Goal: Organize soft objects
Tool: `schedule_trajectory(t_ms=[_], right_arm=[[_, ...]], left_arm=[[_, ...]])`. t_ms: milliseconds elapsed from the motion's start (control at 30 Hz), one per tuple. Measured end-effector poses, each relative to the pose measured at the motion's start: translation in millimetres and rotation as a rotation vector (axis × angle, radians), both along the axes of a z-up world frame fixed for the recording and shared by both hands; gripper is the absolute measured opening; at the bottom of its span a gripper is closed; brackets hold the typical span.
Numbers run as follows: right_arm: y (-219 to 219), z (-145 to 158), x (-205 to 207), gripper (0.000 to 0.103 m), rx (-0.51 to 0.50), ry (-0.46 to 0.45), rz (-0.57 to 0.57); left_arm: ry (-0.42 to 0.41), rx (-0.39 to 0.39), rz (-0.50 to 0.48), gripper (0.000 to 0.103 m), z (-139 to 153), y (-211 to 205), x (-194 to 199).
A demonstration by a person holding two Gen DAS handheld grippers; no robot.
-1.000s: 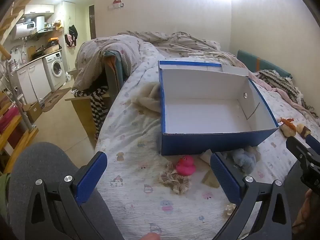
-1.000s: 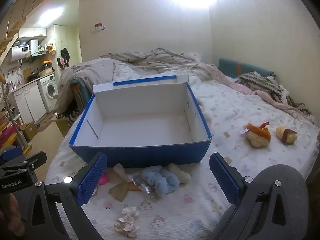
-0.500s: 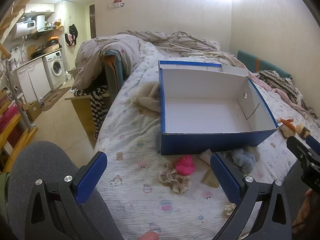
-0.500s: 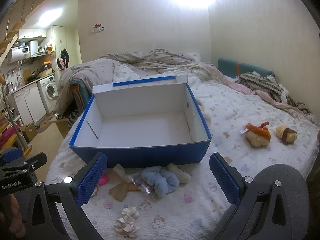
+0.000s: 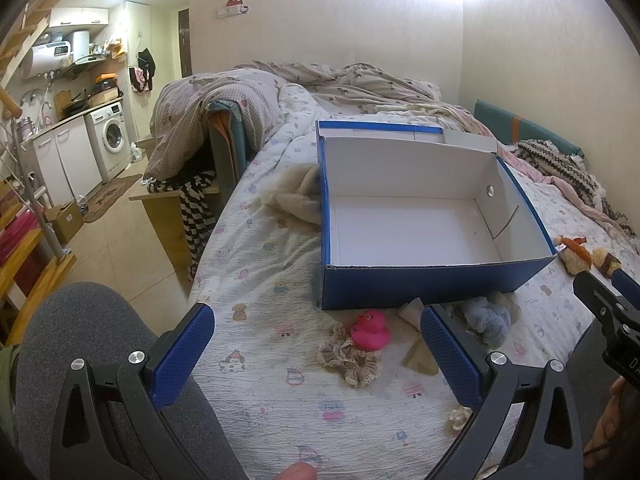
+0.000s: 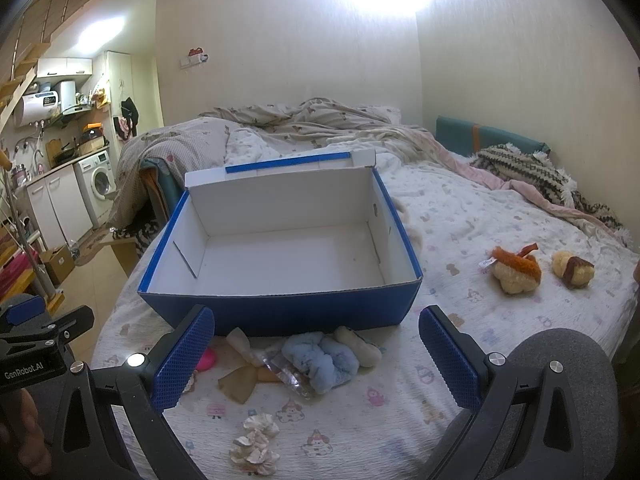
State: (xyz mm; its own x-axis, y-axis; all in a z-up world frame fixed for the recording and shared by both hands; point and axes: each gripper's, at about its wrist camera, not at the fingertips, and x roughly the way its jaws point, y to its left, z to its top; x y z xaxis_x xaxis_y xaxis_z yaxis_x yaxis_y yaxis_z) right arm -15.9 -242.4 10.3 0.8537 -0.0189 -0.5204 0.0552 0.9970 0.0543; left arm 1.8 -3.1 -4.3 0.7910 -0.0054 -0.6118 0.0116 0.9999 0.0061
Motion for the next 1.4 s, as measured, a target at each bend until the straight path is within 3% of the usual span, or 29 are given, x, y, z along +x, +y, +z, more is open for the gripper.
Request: schedule_trajectory(t_ms=[1400], right_arm=[[0.5, 0.4, -0.6, 0.103, -0.003, 0.001, 0.002]], left_arm=[[-0.006, -0.005, -0.003, 0.103, 3.4, 2.2, -2.4]])
